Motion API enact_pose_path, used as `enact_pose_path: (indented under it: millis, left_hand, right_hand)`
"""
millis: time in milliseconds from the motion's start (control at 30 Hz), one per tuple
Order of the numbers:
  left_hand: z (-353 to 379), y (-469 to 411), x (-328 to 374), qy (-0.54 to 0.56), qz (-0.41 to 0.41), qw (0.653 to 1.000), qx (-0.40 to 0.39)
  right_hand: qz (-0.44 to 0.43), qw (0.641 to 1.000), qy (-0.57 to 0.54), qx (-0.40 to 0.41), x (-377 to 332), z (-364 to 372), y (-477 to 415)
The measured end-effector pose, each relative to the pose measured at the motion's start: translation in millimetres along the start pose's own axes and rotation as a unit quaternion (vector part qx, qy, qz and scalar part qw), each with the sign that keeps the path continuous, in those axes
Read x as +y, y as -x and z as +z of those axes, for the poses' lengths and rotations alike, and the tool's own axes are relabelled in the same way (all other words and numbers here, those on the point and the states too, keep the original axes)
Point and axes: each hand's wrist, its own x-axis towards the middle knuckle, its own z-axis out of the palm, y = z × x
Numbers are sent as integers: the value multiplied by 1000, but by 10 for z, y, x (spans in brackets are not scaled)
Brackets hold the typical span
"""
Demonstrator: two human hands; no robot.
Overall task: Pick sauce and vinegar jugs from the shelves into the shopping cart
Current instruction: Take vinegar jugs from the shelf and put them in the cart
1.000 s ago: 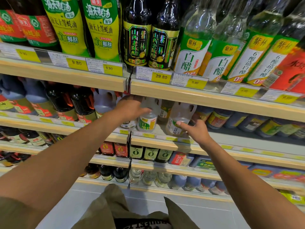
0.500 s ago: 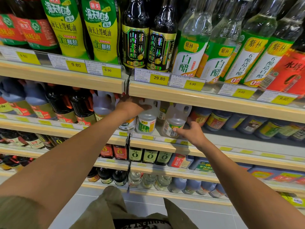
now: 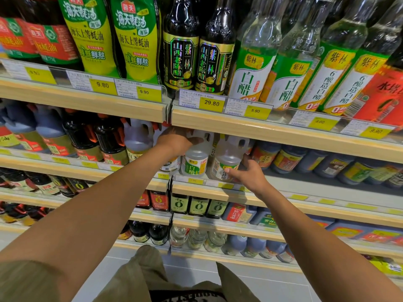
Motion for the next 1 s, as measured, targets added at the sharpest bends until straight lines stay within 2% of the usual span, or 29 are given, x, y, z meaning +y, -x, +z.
enact_pose_path:
  millis: [200, 333, 433, 533, 667, 733, 800, 867, 1000]
  left_hand:
    - [51, 132, 80, -62, 22, 997, 28]
    - [84, 308, 119, -116, 14, 993, 3]
    - [115, 497, 80, -102, 22, 994, 31]
    - [152, 742, -37, -77, 64, 993, 55]
    - [168, 1050, -243, -120, 90, 987, 59]
    - [133, 1214, -338, -167, 91, 979, 78]
    - [61, 1391, -405, -215, 85, 968, 100]
    - [-8, 1533, -505, -252, 80, 957, 117]
    - [-177, 1826, -826, -294, 53, 949, 106]
  right_hand:
    - [15, 1000, 21, -2, -40, 158, -25]
    - [28, 998, 60, -23, -95, 139, 111]
    - [29, 996, 76, -33, -159, 108, 250]
    - [11, 996, 82, -38, -261, 84, 398]
    - [-7, 984, 177, -10, -381, 70, 563]
    - [-23, 948, 316, 18, -449, 102, 653]
    - [-81, 879, 467, 48, -520, 178, 780]
    - [-142, 841, 519, 58, -610, 296, 916]
    - [-218, 803, 553, 37, -868, 635, 1068]
